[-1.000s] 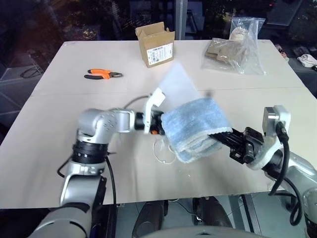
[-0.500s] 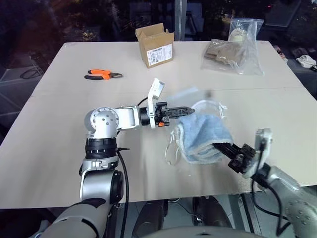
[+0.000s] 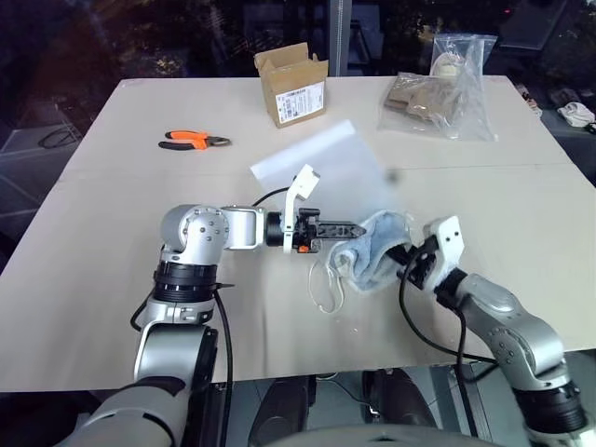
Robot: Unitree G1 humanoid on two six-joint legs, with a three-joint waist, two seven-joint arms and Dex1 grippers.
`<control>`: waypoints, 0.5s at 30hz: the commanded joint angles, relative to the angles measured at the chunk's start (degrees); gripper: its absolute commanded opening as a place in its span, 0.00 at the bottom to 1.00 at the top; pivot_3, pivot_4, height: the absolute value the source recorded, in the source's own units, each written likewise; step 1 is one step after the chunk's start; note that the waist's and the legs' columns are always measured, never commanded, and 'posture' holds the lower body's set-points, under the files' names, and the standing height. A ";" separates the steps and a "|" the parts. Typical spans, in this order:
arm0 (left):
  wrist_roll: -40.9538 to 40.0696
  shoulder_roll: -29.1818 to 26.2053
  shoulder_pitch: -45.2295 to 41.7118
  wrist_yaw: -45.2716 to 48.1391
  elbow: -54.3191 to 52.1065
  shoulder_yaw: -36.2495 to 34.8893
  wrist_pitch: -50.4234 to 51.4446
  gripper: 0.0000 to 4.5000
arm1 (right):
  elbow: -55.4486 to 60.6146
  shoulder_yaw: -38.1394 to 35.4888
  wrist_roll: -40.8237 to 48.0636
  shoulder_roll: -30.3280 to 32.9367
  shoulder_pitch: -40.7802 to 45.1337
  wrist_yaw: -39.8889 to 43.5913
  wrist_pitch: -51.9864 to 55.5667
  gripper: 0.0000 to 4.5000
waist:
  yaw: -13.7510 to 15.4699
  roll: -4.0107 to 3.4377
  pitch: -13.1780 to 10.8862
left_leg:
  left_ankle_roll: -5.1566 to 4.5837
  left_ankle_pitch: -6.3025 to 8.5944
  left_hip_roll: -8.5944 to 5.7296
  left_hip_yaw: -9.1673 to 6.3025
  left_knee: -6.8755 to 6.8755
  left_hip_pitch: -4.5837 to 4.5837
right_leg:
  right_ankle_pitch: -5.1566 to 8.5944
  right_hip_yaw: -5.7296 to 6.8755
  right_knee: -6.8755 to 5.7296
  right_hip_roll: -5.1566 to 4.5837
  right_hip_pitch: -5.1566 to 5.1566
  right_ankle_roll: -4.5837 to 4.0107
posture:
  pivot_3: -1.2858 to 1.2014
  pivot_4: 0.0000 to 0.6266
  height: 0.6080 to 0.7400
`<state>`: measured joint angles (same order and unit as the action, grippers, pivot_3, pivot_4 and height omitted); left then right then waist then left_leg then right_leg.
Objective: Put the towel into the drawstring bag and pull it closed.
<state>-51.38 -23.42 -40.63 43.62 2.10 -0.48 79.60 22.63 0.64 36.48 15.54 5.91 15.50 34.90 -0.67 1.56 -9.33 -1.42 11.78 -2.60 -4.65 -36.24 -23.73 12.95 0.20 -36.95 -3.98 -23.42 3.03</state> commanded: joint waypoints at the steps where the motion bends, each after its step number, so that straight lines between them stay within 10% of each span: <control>1: 0.25 -2.10 0.24 1.84 -2.65 0.51 -1.28 0.00 | -2.13 -5.48 2.06 -0.94 0.17 -2.52 1.50 0.00 | 0.20 0.00 0.00 | 0.00 0.00 -0.01 0.01 0.00 -0.01 | 0.00 0.00 0.01 0.00 0.00 0.00 | 0.52 0.24 1.00; 15: 8.01 1.42 -0.63 2.44 -1.49 8.65 -9.32 0.00 | -13.15 -4.44 5.38 -17.02 9.05 -3.00 0.86 0.00 | -0.22 -0.04 0.00 | 0.00 0.00 -0.02 0.05 0.04 0.02 | -0.01 -0.04 -0.05 0.03 -0.05 0.00 | 0.52 0.24 1.00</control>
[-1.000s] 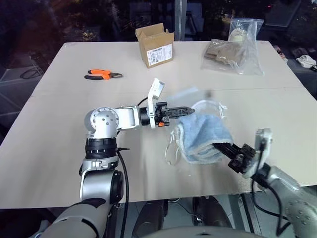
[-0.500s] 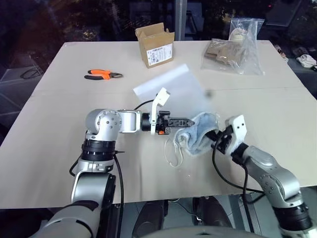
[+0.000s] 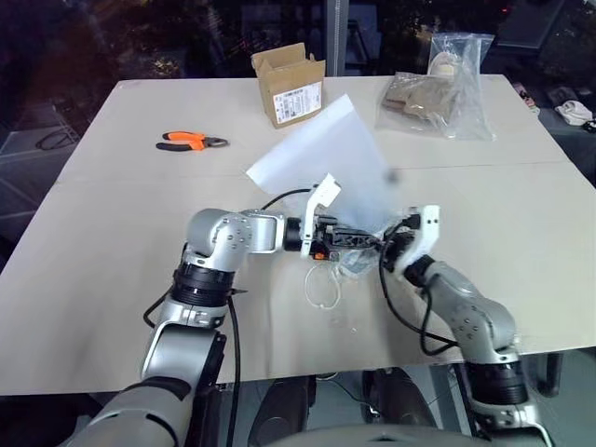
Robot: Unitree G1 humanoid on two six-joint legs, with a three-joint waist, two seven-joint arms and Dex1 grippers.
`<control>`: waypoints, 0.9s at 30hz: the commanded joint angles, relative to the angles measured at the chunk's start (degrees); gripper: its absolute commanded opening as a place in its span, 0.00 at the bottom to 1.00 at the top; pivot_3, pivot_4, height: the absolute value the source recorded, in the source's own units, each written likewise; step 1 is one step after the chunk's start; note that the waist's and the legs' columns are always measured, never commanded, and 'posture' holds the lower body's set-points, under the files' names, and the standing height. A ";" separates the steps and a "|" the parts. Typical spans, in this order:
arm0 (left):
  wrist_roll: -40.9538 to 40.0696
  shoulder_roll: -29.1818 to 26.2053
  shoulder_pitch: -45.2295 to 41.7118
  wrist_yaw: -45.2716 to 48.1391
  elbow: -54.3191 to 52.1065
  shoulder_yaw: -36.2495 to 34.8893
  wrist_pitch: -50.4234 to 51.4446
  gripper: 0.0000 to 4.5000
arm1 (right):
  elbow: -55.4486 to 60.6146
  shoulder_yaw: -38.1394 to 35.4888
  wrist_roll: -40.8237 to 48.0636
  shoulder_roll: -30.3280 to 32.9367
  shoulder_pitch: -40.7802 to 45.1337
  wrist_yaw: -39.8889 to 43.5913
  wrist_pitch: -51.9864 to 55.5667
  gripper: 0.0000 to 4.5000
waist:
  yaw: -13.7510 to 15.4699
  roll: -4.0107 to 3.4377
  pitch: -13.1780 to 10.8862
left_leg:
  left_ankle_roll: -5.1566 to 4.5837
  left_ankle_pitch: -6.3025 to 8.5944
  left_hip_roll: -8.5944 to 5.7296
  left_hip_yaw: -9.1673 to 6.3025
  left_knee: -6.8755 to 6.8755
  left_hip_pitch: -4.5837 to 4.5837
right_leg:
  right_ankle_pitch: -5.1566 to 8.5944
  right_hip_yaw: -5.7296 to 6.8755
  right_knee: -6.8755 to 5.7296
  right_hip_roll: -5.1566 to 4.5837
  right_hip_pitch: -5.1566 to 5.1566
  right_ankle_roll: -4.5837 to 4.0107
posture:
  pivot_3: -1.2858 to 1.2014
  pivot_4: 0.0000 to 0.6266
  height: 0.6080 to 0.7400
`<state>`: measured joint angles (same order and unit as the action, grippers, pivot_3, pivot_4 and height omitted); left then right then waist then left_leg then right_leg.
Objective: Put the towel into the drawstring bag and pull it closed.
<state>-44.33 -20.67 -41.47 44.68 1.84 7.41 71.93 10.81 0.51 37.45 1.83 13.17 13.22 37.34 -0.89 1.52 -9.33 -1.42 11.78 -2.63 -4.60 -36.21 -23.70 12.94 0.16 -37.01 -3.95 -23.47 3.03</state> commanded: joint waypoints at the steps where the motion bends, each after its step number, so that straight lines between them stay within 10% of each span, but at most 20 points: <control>1: 1.00 -1.82 0.40 1.74 -1.45 0.68 -1.54 0.00 | -2.30 -6.16 5.80 -4.66 2.16 -1.34 -1.87 0.00 | 0.01 -0.01 0.00 | 0.03 -0.02 0.00 0.00 0.00 -0.01 | 0.00 0.00 0.00 0.00 0.00 0.00 | 0.52 0.24 1.00; 5: 1.35 -3.22 0.54 2.65 -1.13 -0.20 -1.87 0.00 | -5.56 -10.57 6.09 -6.84 2.31 -2.87 -3.99 0.00 | 0.25 -0.04 -0.02 | 0.00 0.00 -0.04 -0.01 0.02 -0.02 | 0.00 -0.01 0.02 -0.03 -0.02 0.00 | 0.52 0.24 1.00; 13: 2.99 -2.77 -2.44 2.75 4.71 -2.69 -4.80 0.00 | -0.75 -3.39 -3.47 0.16 -0.64 0.86 -6.02 0.75 | -0.02 -0.06 -0.03 | -0.01 0.01 -0.08 -0.01 0.01 0.00 | 0.00 0.00 -0.03 -0.01 -0.02 0.01 | 0.52 0.24 1.00; 20: 4.03 -2.39 -4.50 3.34 7.85 -3.01 -6.21 0.00 | 7.88 0.32 -5.75 7.97 -4.79 3.23 -2.98 0.75 | 0.01 -0.06 -0.03 | -0.01 0.01 -0.08 0.01 0.03 -0.02 | 0.00 -0.01 -0.01 -0.02 -0.04 0.02 | 0.52 0.24 1.00; 24: 4.06 -2.05 -4.14 3.75 6.99 -2.64 -5.72 0.00 | 2.54 3.02 -9.58 6.83 -2.99 2.21 -3.71 0.99 | -0.08 -0.05 -0.03 | -0.01 0.01 -0.04 0.01 0.03 0.00 | 0.00 -0.01 -0.02 0.01 -0.04 0.02 | 0.52 0.24 1.00; 27: 4.18 -2.06 -3.44 4.00 6.12 -2.16 -5.41 0.00 | -3.79 5.20 -13.28 4.85 0.17 2.43 -6.15 0.99 | -0.23 -0.04 -0.02 | -0.01 0.01 -0.02 0.02 0.02 0.03 | 0.00 -0.01 -0.06 0.02 -0.04 0.02 | 0.52 0.24 1.00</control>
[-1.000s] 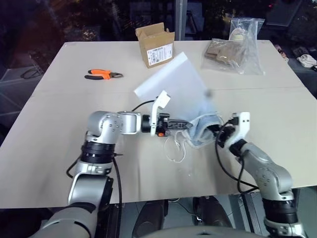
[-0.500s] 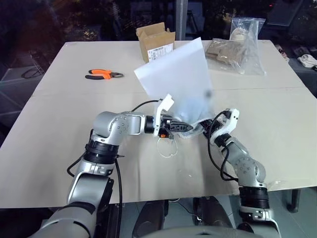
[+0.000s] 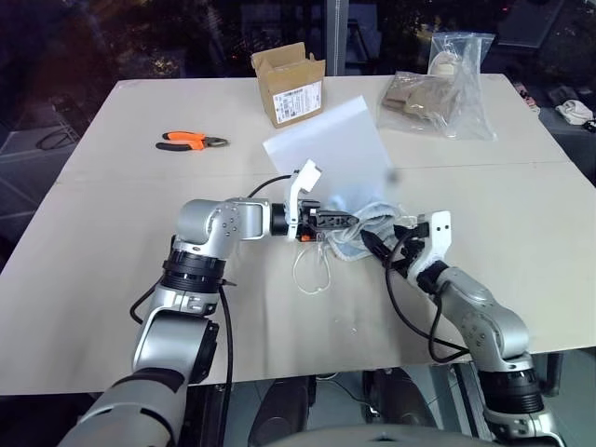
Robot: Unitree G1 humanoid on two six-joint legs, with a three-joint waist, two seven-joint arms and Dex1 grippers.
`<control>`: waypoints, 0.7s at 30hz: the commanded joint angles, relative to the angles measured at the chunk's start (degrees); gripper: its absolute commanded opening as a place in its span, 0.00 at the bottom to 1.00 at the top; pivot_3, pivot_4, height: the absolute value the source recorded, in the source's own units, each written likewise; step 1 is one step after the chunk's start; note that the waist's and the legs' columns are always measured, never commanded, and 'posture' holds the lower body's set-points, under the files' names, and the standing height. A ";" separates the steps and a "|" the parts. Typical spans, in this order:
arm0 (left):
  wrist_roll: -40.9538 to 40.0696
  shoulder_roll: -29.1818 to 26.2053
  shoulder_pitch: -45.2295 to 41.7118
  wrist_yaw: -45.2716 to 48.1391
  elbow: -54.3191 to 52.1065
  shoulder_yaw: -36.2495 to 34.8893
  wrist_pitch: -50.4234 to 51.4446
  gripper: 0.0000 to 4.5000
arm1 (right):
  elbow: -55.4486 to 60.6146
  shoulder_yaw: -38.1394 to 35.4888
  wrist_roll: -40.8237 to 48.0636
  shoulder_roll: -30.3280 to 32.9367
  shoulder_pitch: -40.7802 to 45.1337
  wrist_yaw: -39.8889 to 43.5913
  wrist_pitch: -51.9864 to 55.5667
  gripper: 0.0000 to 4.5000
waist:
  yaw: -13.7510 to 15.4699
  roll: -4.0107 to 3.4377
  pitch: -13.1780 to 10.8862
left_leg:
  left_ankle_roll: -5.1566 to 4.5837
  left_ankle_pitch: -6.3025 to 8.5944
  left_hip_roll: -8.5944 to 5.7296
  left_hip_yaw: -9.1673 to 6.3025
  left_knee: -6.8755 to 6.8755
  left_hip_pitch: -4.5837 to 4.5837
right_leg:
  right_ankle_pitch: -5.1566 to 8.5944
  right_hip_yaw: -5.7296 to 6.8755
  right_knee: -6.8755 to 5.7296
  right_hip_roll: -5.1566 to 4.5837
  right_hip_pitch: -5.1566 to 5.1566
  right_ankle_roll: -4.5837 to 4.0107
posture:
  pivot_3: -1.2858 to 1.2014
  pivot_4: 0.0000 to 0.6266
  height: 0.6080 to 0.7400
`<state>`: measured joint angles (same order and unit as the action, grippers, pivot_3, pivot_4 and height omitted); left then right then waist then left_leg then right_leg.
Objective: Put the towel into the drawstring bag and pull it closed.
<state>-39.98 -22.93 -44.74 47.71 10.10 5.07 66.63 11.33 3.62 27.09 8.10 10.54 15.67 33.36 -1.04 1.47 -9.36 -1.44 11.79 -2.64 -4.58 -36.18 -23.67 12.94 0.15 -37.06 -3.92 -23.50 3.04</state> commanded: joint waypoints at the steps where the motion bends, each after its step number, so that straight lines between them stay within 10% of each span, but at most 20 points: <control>1: -0.03 0.02 0.21 1.13 -2.47 0.50 -0.10 0.00 | -6.85 2.66 -4.42 -2.08 4.17 -0.05 -3.63 0.99 | -0.22 0.02 0.01 | 0.00 0.00 0.00 0.02 -0.01 0.01 | 0.00 -0.01 0.00 0.00 0.01 0.00 | 0.52 0.24 1.00; 11: -2.01 -1.90 1.77 2.13 -5.55 -0.09 3.67 0.00 | -13.91 -0.10 0.98 -10.63 9.55 11.73 -14.90 0.00 | -0.75 0.01 0.01 | 0.24 -0.13 -0.02 0.00 0.02 -0.09 | -0.01 -0.03 0.00 -0.03 -0.09 0.01 | 0.52 0.24 1.00; 21: -8.11 -4.36 1.26 3.38 -9.36 -3.55 11.99 0.00 | -13.72 -9.28 23.80 -15.68 11.59 21.15 -2.88 0.00 | -0.86 -0.03 -0.01 | 0.03 -0.01 -0.01 -0.07 0.04 -0.05 | -0.02 0.00 -0.04 -0.03 -0.09 0.01 | 0.52 0.24 1.00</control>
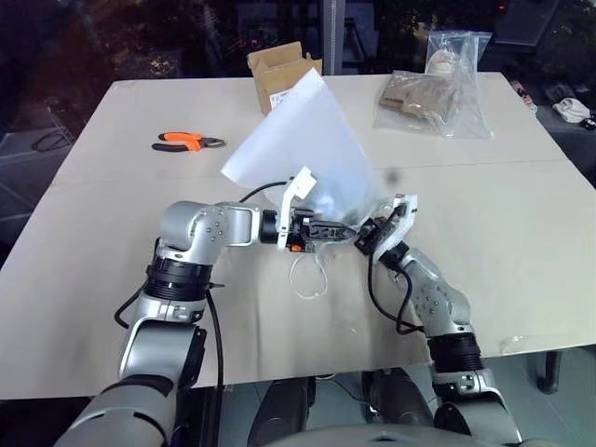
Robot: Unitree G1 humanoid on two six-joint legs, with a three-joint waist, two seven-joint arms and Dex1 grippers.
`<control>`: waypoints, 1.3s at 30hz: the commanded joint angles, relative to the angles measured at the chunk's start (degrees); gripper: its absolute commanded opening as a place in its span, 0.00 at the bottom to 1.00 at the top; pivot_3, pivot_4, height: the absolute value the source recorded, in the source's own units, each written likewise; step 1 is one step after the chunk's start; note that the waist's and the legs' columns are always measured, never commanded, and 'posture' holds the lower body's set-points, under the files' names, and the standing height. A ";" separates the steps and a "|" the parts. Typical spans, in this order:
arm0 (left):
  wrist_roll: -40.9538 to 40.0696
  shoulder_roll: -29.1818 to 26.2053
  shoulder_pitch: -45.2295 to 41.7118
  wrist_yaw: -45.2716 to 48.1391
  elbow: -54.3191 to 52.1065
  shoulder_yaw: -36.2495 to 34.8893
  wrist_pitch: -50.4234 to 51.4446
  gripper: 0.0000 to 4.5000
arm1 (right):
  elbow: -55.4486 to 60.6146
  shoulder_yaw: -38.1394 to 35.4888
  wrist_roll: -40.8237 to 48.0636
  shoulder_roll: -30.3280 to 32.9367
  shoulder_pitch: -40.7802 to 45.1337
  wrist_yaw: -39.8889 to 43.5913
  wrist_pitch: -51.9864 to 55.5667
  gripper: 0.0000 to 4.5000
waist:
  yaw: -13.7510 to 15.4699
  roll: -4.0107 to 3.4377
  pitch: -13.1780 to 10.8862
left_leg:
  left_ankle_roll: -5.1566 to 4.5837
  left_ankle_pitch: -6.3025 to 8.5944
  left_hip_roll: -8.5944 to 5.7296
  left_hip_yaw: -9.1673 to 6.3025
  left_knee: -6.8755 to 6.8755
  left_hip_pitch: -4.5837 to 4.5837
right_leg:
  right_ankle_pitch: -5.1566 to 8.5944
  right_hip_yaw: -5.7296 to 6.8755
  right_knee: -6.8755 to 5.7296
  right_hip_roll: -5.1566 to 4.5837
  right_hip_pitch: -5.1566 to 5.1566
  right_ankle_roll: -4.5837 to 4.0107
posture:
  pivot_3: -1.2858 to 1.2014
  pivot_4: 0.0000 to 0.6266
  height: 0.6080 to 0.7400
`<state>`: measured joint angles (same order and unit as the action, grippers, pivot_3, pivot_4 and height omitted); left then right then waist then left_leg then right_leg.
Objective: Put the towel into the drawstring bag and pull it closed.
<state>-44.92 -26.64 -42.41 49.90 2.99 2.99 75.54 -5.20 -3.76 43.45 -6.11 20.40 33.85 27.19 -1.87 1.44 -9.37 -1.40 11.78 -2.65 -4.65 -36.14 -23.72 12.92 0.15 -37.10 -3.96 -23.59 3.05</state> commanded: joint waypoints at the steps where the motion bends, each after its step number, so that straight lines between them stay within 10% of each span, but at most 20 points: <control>1: -4.22 -0.68 -1.16 1.55 -3.01 -1.59 4.30 0.00 | 2.43 -2.11 8.54 -1.69 2.10 3.53 4.20 0.00 | -0.05 0.00 0.00 | 0.00 0.00 0.00 0.00 0.00 0.00 | 0.00 0.00 -0.01 0.00 0.00 0.00 | 0.52 0.24 1.00; 7: -9.84 1.94 -1.52 1.33 -5.70 -2.66 10.07 0.00 | -1.40 -3.40 13.74 -5.78 6.33 6.31 6.38 0.00 | -0.10 -0.03 -0.01 | 0.00 0.00 -0.01 0.01 0.01 0.00 | 0.00 0.00 -0.02 -0.01 -0.01 0.00 | 0.52 0.24 1.00; 13: -8.03 2.52 -1.90 -0.77 -3.96 -4.34 7.21 0.00 | -3.41 0.62 0.97 -4.90 7.06 1.22 -3.37 0.00 | -0.19 -0.02 -0.01 | 0.04 -0.02 -0.04 0.02 0.01 0.00 | 0.00 -0.02 -0.04 -0.01 -0.03 0.00 | 0.52 0.24 1.00; 18: -0.41 -1.80 -5.65 2.67 4.74 -1.76 -3.79 0.00 | 9.89 6.70 -10.69 3.92 -2.34 -5.45 -2.12 0.47 | 0.00 -0.03 -0.01 | 0.26 -0.14 -0.06 0.00 0.09 0.00 | 0.00 0.00 -0.12 0.00 -0.12 0.00 | 0.52 0.24 1.00; 23: 3.19 -2.95 -9.16 6.35 11.41 0.55 -10.43 0.00 | 27.81 10.16 -14.35 17.41 -10.68 -6.23 5.27 0.47 | 1.06 -0.05 -0.03 | 0.25 -0.14 -0.17 0.05 0.06 -0.12 | 0.01 -0.04 0.08 -0.09 -0.11 0.01 | 0.52 0.24 1.00; 29: 6.03 -1.54 -11.27 7.42 15.69 0.12 -14.78 0.00 | 36.95 11.54 -16.09 23.87 -14.01 -10.53 11.28 0.93 | 0.83 -0.05 -0.03 | 0.00 0.00 0.04 0.11 0.11 -0.01 | 0.02 -0.01 0.09 0.03 -0.08 0.02 | 0.52 0.24 1.00; 39: 8.58 -1.73 -9.42 7.32 12.00 0.53 -17.50 0.00 | 54.91 2.58 -12.73 30.49 -15.62 -16.27 20.16 0.93 | 1.34 -0.04 -0.03 | -0.02 0.01 -0.07 0.08 -0.01 -0.12 | 0.01 0.00 0.12 -0.08 -0.03 0.03 | 0.52 0.24 1.00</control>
<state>-37.03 -27.69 -51.53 57.03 17.01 4.61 59.37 44.80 1.48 29.79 22.48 5.55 18.25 44.85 -0.53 1.40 -9.40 -1.42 11.79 -2.73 -4.58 -36.15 -23.84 12.93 0.16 -36.97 -4.04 -23.61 3.09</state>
